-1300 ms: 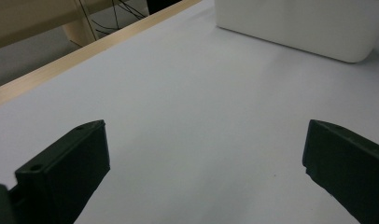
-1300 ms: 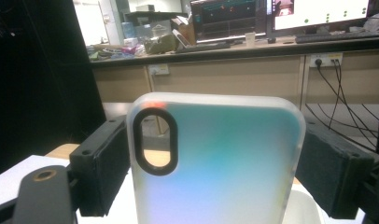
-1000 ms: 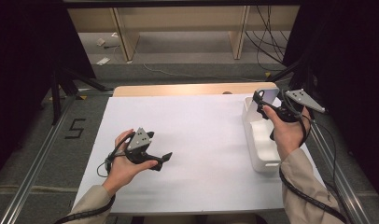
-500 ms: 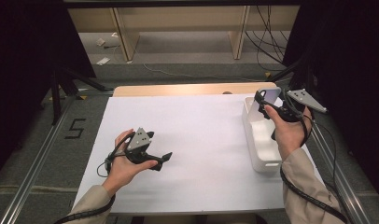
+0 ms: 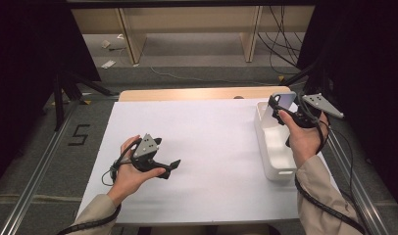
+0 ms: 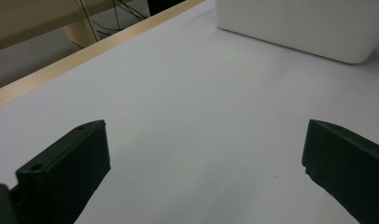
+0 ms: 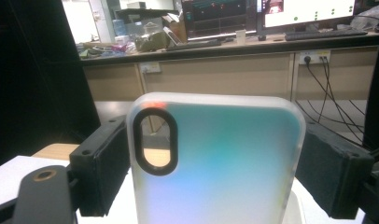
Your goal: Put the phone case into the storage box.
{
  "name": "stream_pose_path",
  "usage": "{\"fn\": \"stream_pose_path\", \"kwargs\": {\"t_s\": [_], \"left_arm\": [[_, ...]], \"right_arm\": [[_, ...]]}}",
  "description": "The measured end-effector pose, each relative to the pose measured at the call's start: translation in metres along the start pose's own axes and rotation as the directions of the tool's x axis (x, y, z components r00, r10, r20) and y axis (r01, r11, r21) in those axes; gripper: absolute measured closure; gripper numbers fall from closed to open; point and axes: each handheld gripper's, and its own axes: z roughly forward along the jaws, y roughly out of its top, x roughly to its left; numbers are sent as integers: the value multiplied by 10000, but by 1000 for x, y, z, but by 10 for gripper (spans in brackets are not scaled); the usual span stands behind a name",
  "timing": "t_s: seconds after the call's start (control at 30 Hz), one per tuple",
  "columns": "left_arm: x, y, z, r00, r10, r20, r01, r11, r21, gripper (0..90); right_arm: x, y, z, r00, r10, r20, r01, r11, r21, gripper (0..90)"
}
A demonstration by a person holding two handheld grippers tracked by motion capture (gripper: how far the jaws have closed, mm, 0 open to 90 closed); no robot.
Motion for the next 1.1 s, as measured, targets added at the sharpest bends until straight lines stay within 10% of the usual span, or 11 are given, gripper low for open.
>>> {"fn": "stream_pose_path", "kwargs": {"t_s": [1.1], "left_arm": [[1,0,-1,10000,-16,-56,16,10000,-40,6]], "right_arm": [[-6,-2,0,9998,8,185,-9,10000,77,182]]}}
